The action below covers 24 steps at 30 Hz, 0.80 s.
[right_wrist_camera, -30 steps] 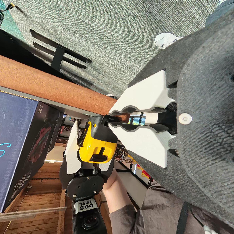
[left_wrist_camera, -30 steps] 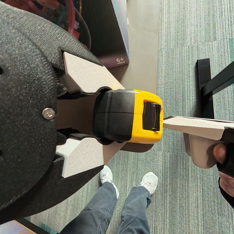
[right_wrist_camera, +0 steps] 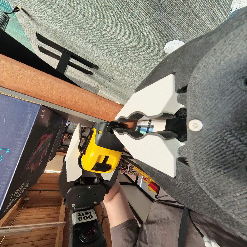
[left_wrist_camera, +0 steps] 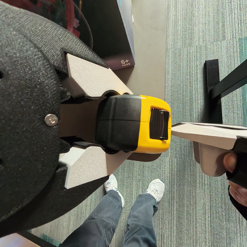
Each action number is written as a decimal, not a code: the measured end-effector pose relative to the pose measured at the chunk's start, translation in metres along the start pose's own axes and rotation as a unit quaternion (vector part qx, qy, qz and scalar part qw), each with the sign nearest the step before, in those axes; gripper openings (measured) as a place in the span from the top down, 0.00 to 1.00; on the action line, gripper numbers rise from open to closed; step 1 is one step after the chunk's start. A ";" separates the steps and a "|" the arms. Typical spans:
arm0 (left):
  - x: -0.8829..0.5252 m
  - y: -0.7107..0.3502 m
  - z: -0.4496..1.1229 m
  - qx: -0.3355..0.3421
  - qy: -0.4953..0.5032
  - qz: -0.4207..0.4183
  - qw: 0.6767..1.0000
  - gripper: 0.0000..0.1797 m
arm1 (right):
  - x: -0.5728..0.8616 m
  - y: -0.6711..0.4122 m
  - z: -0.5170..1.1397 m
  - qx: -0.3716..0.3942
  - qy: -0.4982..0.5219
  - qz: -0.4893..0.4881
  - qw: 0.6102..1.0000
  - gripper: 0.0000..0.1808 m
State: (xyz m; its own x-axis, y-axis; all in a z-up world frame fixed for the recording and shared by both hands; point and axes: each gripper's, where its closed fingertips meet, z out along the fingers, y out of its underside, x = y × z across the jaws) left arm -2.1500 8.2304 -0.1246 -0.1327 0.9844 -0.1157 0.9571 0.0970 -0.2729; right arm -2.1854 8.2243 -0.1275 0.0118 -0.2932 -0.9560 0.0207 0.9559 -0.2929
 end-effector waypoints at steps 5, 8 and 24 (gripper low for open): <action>-0.001 0.001 0.000 -0.004 -0.011 -0.001 1.000 0.60 | 0.000 0.000 0.001 0.001 0.003 -0.007 1.000 0.96; -0.001 0.003 0.000 -0.006 -0.013 -0.003 1.000 0.60 | 0.001 0.000 0.000 0.003 0.005 -0.008 1.000 0.96; -0.001 0.010 -0.003 -0.014 -0.012 -0.002 1.000 0.60 | 0.000 0.000 0.000 0.002 0.013 -0.025 1.000 0.96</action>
State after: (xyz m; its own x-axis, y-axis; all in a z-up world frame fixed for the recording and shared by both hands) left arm -2.1393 8.2307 -0.1244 -0.1429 0.9800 -0.1384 0.9632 0.1055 -0.2474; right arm -2.1857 8.2245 -0.1275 -0.0156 -0.3408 -0.9400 0.0252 0.9397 -0.3411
